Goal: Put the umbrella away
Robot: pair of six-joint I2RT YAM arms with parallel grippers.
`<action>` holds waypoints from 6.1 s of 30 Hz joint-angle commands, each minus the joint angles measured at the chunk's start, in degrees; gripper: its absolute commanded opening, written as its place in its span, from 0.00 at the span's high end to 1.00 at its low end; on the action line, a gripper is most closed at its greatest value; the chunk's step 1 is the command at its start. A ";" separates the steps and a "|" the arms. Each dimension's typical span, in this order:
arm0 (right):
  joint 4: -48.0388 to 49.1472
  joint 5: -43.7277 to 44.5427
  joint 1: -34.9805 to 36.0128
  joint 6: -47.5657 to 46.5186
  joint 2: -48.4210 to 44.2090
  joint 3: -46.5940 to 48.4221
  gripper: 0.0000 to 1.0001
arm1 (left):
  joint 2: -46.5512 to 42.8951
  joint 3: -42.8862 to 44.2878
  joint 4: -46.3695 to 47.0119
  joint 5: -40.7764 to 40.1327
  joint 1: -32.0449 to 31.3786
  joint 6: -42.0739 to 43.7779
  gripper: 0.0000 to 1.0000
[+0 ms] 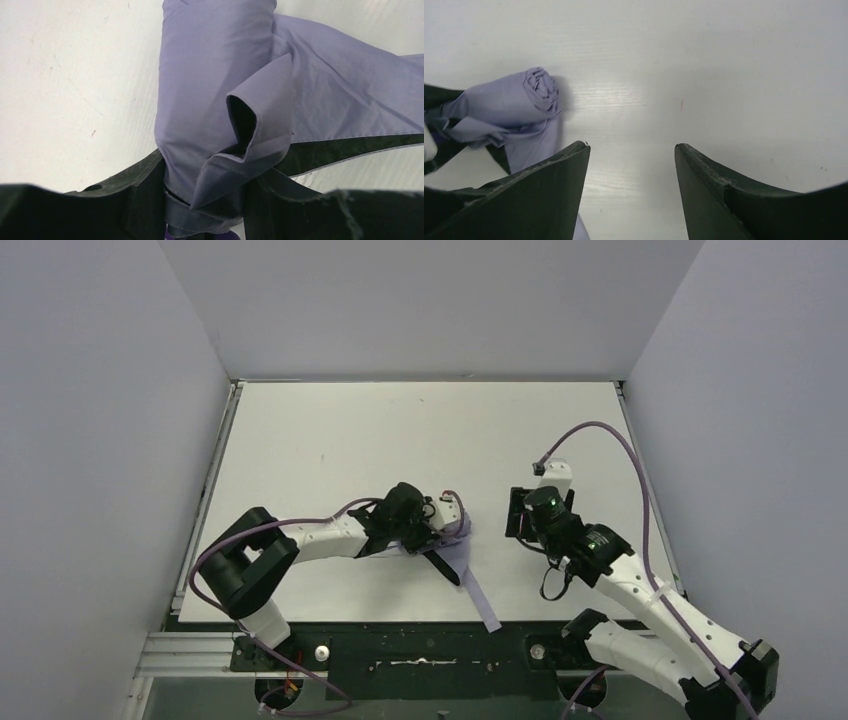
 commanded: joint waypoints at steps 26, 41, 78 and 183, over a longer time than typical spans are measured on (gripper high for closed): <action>0.14 -71.54 -19.98 -74.80 41.22 22.99 0.22 | 12.66 -19.62 43.89 -33.34 -25.64 37.61 1.00; -2.24 -66.64 -16.09 -76.29 49.45 20.84 0.21 | 15.28 -20.22 44.83 -34.09 -28.26 39.08 1.00; 19.40 -46.32 -6.41 -78.62 41.10 3.62 0.84 | -48.21 -21.80 3.59 -22.98 -19.39 -6.92 0.14; 7.74 -31.82 -11.77 -32.66 13.53 17.82 0.18 | -2.57 -6.97 4.55 -19.19 -16.10 4.32 0.86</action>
